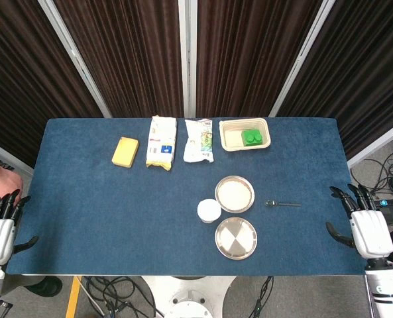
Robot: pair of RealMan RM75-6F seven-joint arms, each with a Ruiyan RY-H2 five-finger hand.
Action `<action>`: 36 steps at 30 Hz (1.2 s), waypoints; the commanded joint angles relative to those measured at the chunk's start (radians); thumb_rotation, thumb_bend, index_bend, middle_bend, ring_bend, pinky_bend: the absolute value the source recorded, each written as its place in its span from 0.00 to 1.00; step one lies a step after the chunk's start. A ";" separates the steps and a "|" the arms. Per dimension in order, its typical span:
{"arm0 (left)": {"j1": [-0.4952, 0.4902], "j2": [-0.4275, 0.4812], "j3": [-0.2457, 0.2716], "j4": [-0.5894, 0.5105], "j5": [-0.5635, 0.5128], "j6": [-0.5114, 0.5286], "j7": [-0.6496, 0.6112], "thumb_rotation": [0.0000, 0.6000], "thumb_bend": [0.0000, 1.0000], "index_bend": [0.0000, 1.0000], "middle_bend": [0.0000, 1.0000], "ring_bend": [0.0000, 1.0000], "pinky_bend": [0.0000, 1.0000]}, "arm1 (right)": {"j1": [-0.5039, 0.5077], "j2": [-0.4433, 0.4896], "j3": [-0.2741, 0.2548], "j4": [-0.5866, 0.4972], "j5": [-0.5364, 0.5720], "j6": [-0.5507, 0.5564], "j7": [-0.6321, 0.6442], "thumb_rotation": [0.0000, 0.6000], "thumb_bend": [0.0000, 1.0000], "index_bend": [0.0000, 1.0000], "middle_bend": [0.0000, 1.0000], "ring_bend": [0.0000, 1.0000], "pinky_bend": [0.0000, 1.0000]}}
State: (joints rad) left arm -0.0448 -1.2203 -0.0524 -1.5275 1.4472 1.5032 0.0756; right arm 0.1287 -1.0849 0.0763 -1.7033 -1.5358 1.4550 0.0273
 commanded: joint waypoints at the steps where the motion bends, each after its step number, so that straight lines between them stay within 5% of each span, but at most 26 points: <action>1: 0.000 0.001 0.003 0.001 0.000 -0.004 0.007 1.00 0.09 0.22 0.14 0.07 0.05 | 0.000 -0.001 -0.001 0.001 0.000 -0.001 0.001 1.00 0.21 0.15 0.26 0.07 0.00; 10: 0.002 0.010 0.010 -0.012 0.005 -0.006 -0.006 1.00 0.09 0.22 0.14 0.07 0.05 | 0.005 0.002 -0.011 0.005 -0.008 -0.014 0.003 1.00 0.21 0.15 0.26 0.07 0.00; 18: -0.001 -0.001 0.007 -0.007 0.010 0.001 0.011 1.00 0.09 0.22 0.14 0.07 0.05 | 0.096 -0.042 -0.002 0.055 0.053 -0.191 -0.025 1.00 0.24 0.15 0.29 0.07 0.00; 28: 0.003 0.002 0.014 -0.014 0.000 -0.011 0.003 1.00 0.09 0.22 0.14 0.07 0.05 | 0.256 -0.248 0.050 0.308 0.212 -0.431 -0.162 1.00 0.26 0.29 0.38 0.10 0.00; 36: -0.001 0.005 0.013 -0.017 -0.007 -0.023 0.000 1.00 0.09 0.22 0.14 0.07 0.05 | 0.313 -0.369 0.051 0.473 0.234 -0.490 -0.166 1.00 0.21 0.39 0.46 0.14 0.02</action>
State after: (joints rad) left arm -0.0455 -1.2158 -0.0394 -1.5443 1.4400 1.4801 0.0757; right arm 0.4246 -1.4295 0.1260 -1.2574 -1.3078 0.9795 -0.1351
